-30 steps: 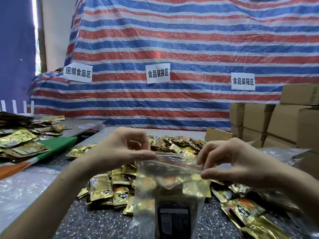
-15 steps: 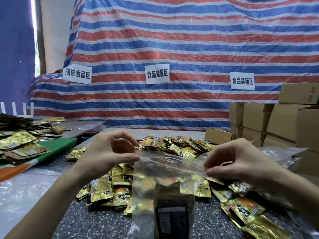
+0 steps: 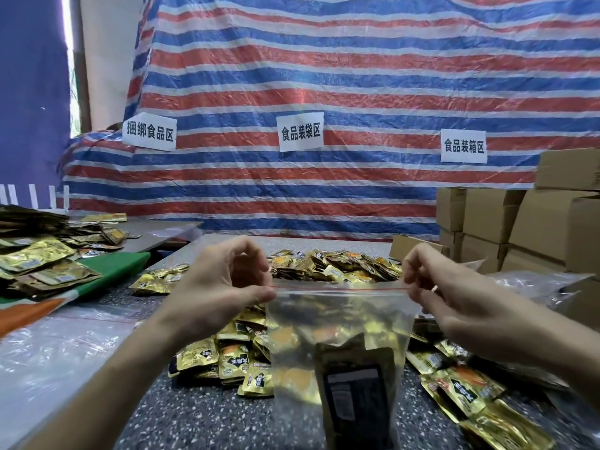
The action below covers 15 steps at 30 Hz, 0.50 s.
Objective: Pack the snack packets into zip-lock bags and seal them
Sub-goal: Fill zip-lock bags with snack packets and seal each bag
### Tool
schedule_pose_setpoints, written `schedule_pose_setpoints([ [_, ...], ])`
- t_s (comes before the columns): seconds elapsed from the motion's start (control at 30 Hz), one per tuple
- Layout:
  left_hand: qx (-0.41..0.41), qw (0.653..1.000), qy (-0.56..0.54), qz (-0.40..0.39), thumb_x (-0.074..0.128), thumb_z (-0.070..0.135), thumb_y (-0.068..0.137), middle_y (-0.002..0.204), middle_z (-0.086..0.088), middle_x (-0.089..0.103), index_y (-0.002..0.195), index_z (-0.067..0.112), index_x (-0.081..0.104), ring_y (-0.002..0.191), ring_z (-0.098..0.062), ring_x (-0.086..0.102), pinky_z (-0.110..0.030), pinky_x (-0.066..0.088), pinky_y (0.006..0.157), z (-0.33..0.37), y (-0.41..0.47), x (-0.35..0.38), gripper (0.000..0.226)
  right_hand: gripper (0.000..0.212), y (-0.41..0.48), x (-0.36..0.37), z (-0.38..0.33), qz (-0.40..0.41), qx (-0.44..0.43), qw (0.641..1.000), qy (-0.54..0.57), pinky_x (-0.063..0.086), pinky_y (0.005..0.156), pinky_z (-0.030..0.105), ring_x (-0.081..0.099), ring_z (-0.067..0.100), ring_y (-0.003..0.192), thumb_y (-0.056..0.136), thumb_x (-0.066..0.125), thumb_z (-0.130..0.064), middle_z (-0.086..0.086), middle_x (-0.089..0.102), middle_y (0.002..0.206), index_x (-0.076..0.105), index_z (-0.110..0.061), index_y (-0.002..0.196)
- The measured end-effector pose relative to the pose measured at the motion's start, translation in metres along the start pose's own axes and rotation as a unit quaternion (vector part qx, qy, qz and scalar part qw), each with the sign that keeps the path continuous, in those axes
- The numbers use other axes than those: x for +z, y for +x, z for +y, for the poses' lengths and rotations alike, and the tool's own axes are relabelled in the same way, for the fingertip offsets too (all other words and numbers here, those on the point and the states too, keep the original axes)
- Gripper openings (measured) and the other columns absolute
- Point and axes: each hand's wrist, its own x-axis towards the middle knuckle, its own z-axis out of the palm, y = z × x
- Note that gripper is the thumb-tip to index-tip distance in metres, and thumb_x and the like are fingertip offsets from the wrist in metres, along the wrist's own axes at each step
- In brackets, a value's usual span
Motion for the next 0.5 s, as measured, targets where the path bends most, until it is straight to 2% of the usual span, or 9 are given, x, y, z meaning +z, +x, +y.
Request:
schedule_pose_setpoints([
  [0.1, -0.002, 1.000, 0.013, 0.014, 0.075, -0.014, 0.075, 0.084, -0.011, 0.071, 0.088, 0.007, 0.058, 0.077, -0.022, 0.070, -0.035, 0.059, 0.074, -0.003, 0.001, 0.012, 0.030, 0.022, 0.004, 0.006, -0.004, 0.008, 0.004, 0.999, -0.039, 0.051, 0.070, 0.039, 0.053, 0.007, 0.079, 0.097, 0.049, -0.015, -0.002, 0.059, 0.088, 0.047, -0.036, 0.094],
  [0.17, 0.003, 1.000, 0.008, 0.014, 0.075, -0.013, 0.075, 0.085, -0.011, 0.072, 0.088, 0.007, 0.058, 0.076, -0.022, 0.070, -0.033, 0.060, 0.074, -0.002, 0.002, 0.017, 0.029, 0.015, 0.008, 0.004, -0.012, 0.025, -0.011, 0.999, -0.034, 0.050, 0.074, 0.030, 0.054, -0.001, 0.088, 0.086, 0.050, -0.028, -0.008, 0.061, 0.099, 0.052, -0.035, 0.099],
  [0.23, 0.010, 1.000, -0.001, 0.007, 0.075, -0.014, 0.075, 0.083, -0.011, 0.072, 0.087, 0.006, 0.058, 0.076, -0.023, 0.070, -0.033, 0.060, 0.075, 0.001, 0.003, 0.020, 0.029, 0.034, 0.015, 0.005, -0.024, 0.021, -0.046, 0.997, -0.057, 0.046, 0.087, 0.019, 0.050, -0.009, 0.104, 0.079, 0.051, -0.043, -0.018, 0.058, 0.116, 0.054, -0.036, 0.113],
  [0.33, 0.023, 1.000, 0.007, 0.003, 0.076, -0.013, 0.075, 0.082, -0.010, 0.072, 0.086, 0.008, 0.057, 0.077, -0.023, 0.070, -0.034, 0.060, 0.075, 0.005, 0.004, 0.025, 0.030, 0.045, 0.034, 0.018, -0.046, -0.009, -0.115, 0.987, -0.112, 0.039, 0.103, 0.023, 0.046, -0.003, 0.119, 0.087, 0.061, -0.051, -0.016, 0.055, 0.129, 0.055, -0.032, 0.128],
  [0.4, 0.032, 0.999, 0.017, 0.004, 0.076, -0.013, 0.075, 0.083, -0.009, 0.072, 0.086, 0.009, 0.058, 0.078, -0.022, 0.070, -0.035, 0.060, 0.076, 0.007, 0.004, 0.027, 0.030, 0.042, 0.049, 0.029, -0.056, -0.026, -0.138, 0.982, -0.127, 0.040, 0.102, 0.026, 0.050, 0.003, 0.117, 0.088, 0.067, -0.045, -0.013, 0.059, 0.127, 0.060, -0.028, 0.126],
  [0.5, 0.040, 0.999, 0.021, 0.003, 0.076, -0.014, 0.075, 0.083, -0.008, 0.072, 0.086, 0.009, 0.058, 0.078, -0.021, 0.071, -0.034, 0.060, 0.076, 0.008, 0.003, 0.025, 0.031, 0.024, 0.062, 0.036, -0.064, -0.034, -0.137, 0.986, -0.093, 0.049, 0.088, 0.028, 0.060, 0.004, 0.100, 0.089, 0.071, -0.037, -0.011, 0.070, 0.109, 0.071, -0.025, 0.110],
])
